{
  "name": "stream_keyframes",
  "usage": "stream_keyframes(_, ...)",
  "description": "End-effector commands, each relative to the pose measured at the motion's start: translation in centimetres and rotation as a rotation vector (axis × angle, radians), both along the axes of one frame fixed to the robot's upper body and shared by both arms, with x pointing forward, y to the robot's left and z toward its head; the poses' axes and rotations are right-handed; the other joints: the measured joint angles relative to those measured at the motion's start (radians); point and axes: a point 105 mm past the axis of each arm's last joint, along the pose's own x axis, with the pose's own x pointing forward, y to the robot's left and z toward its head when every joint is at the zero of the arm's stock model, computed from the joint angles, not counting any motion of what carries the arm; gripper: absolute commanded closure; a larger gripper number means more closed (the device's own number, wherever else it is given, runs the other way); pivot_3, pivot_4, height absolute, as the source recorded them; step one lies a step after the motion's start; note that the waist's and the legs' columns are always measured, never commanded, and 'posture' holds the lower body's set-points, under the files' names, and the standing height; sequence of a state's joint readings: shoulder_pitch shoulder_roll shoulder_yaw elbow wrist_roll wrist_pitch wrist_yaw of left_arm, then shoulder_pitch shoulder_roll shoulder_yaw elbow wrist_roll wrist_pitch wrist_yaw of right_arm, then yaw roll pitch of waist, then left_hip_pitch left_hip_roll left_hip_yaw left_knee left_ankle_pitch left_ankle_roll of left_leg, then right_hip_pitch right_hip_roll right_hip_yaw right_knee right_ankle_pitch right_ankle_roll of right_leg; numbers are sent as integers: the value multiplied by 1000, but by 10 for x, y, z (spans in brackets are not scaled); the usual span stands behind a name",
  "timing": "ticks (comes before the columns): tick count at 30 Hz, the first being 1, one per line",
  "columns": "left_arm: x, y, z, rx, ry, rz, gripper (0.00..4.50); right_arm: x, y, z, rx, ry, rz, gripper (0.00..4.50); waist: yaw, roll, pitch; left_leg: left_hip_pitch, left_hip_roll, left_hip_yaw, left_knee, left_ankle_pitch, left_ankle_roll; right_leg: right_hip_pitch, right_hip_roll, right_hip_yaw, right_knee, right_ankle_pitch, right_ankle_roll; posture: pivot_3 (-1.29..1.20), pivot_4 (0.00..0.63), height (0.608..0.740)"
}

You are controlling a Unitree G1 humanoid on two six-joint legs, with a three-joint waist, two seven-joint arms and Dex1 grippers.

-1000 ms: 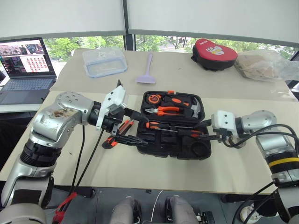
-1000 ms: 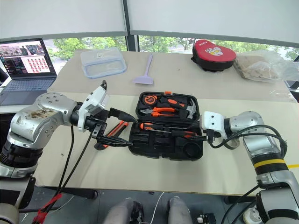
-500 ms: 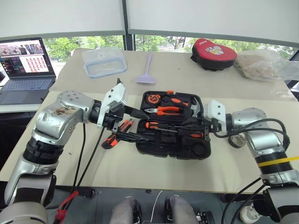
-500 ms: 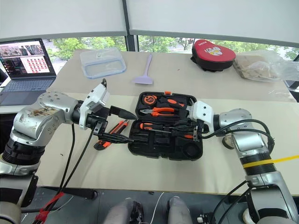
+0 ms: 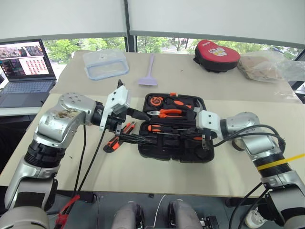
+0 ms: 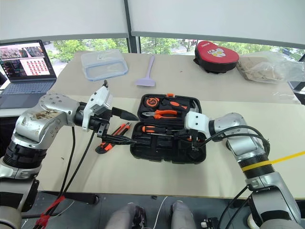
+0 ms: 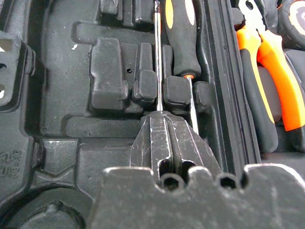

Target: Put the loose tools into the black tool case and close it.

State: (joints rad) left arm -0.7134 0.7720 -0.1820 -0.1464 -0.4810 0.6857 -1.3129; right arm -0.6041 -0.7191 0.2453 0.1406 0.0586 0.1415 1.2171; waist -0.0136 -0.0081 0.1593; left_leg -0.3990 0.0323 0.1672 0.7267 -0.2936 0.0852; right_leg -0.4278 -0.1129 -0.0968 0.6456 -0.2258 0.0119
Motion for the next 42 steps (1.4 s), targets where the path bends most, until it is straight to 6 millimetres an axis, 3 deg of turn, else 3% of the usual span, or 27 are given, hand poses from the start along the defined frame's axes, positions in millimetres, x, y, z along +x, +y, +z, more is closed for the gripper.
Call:
stream_keyframes(1, 3, 19, 7, -18, -55, 136, 0, -4, 4, 45, 170, -69, -10, 4463, 0, 0, 0, 0, 0, 0, 0, 0, 0, -1, 0, 0, 0, 0, 0, 0, 150, 731)
stream_keyframes(4, 2, 36, 6, -37, -42, 253, 0, -9, 2, 70, 275, -71, -34, 4463, -1, 1, 0, -5, 0, 1, 0, 0, 0, -7, -1, 2, 2, 0, 0, 0, 150, 731)
stream_keyframes(5, 5, 56, 3, -42, -37, 369, 0, -16, -1, 82, 326, -50, -40, 4463, 0, 0, 0, -6, 0, 1, 0, 0, 0, -8, 0, 1, 2, 0, -1, 0, 150, 731)
stream_keyframes(6, 5, 71, 0, -42, -34, 456, 0, -21, -3, 91, 361, -34, -40, 3882, 0, 1, 1, -6, 0, 1, 0, 0, 0, -8, 0, 1, 2, 0, -1, 0, 150, 731)
stream_keyframes(7, 4, 92, -5, -37, -23, 562, 0, -28, -4, 98, 396, -16, -34, 3785, 0, 1, 1, -7, 1, 1, 0, 0, 0, -9, -1, 1, 2, 0, -1, 0, 150, 731)
stream_keyframes(10, -14, 141, -21, 6, 5, 770, 0, -45, -6, 111, 451, 22, -17, 2764, -2, 0, 1, -6, 1, 0, -2, 0, -1, -9, -2, 1, 1, 0, -1, 0, 150, 731)
stream_keyframes(14, -44, 180, -38, 66, 38, 860, 0, -61, -5, 116, 471, 56, 2, 1338, 0, 0, 1, -6, 1, 0, -4, 0, -1, -9, -3, 1, 0, 0, -2, 0, 150, 731)
stream_keyframes(15, -46, 187, -40, 76, 42, 876, 0, -63, -4, 116, 474, 61, 4, 1141, 5, 0, 1, -5, 1, 0, -4, 0, -2, -9, -4, 1, 0, 0, -2, 0, 150, 731)
stream_keyframes(17, -43, 199, -41, 95, 41, 910, 0, -67, 0, 115, 481, 72, 10, 330, 18, -1, 1, -6, 0, 0, -6, -5, -10, -11, -11, -1, 0, 1, -3, 0, 150, 731)
stream_keyframes(18, -35, 203, -40, 111, 29, 911, 0, -68, 3, 114, 485, 74, 11, 39, 24, -1, 1, -6, 0, 0, -6, -5, -10, -12, -13, -3, 0, 1, -4, 0, 150, 731)
stream_keyframes(24, 25, 194, -24, 150, -13, 865, 0, -66, 9, 113, 502, 66, -6, 39, 38, -2, 0, -7, -4, 0, -6, -5, -11, -11, -12, -8, 1, 4, -3, 0, 150, 731)
stream_keyframes(27, 60, 185, -29, 206, 0, 845, 0, -69, 10, 111, 502, 57, -17, 39, 29, -3, 0, -9, -6, 3, -5, 1, 0, -11, -8, -8, 1, 4, -3, 0, 150, 731)
stream_keyframes(30, 86, 176, -37, 271, 39, 844, 0, -74, 10, 111, 507, 43, -35, 39, 24, -3, 0, -10, -6, 4, -6, 3, 0, -11, -5, -8, 2, 3, -2, 0, 150, 731)
stream_keyframes(35, 111, 166, -55, 387, 96, 865, 0, -85, 6, 111, 524, 14, -88, 39, 12, -5, 1, -12, -3, 4, -7, 3, -1, -11, 0, -7, 0, 3, -1, 0, 150, 731)
stream_keyframes(38, 116, 165, -63, 449, 118, 878, 0, -90, 2, 110, 520, -1, -118, 39, 12, -6, 2, -12, -3, 3, -7, 3, -1, -11, 0, -7, 0, 3, -1, 0, 150, 731)
stream_keyframes(42, 115, 165, -67, 492, 138, 854, 973, -93, -3, 112, 529, -18, -159, 0, 11, -6, 1, -10, -2, 3, -6, 3, -1, -11, -1, -5, -3, 3, 0, 0, 150, 731)
